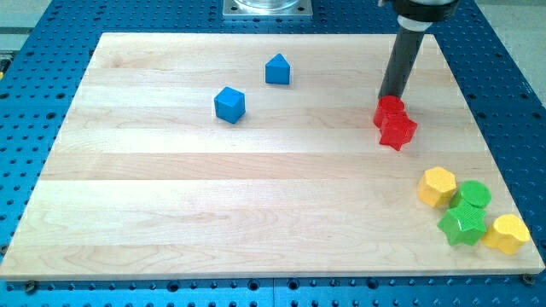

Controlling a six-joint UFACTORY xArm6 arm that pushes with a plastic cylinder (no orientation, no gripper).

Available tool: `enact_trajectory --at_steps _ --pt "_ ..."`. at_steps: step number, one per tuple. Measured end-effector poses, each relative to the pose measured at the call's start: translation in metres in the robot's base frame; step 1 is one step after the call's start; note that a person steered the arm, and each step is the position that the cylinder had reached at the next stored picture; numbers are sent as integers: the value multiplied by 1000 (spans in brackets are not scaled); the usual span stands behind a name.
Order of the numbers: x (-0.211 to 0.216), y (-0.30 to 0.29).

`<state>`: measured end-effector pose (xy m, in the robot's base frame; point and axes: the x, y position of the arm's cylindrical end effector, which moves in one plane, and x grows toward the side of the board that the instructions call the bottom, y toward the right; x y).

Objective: Move the red blocks into the hexagon

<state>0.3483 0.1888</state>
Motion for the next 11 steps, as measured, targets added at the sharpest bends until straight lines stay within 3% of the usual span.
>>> enact_trajectory --at_steps 1,4,6,7,9,11 --pt "-12 -1" --pt "47 -25" --pt "15 -15" --pt "26 -15" --pt "93 -15" --pt "96 -15"
